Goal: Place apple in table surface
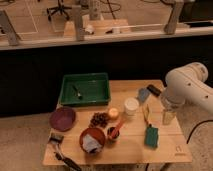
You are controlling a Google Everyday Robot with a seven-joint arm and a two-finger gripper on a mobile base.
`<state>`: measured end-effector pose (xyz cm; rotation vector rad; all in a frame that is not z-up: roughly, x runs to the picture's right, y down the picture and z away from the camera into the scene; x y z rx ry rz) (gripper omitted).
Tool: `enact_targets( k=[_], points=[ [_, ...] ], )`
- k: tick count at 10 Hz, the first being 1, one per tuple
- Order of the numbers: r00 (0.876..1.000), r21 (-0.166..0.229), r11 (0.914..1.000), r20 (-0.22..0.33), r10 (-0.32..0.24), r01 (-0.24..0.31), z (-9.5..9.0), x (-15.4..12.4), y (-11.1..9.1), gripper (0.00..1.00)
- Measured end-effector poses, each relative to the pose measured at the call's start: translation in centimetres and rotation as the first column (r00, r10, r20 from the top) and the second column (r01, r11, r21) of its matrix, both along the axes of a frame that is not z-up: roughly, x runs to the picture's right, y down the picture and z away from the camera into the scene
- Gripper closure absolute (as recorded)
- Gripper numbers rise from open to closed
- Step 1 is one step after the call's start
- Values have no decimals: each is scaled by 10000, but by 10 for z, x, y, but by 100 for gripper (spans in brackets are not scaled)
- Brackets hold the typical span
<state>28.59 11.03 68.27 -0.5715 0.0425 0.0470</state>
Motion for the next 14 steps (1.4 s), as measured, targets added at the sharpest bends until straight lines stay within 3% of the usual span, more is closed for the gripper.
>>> enact_targets(
  k=[13, 14],
  points=[
    [10000, -14, 10000, 17, 13, -13, 1, 0, 1, 20],
    [9994, 73, 9999, 320, -153, 150, -1, -6, -4, 20]
  ],
)
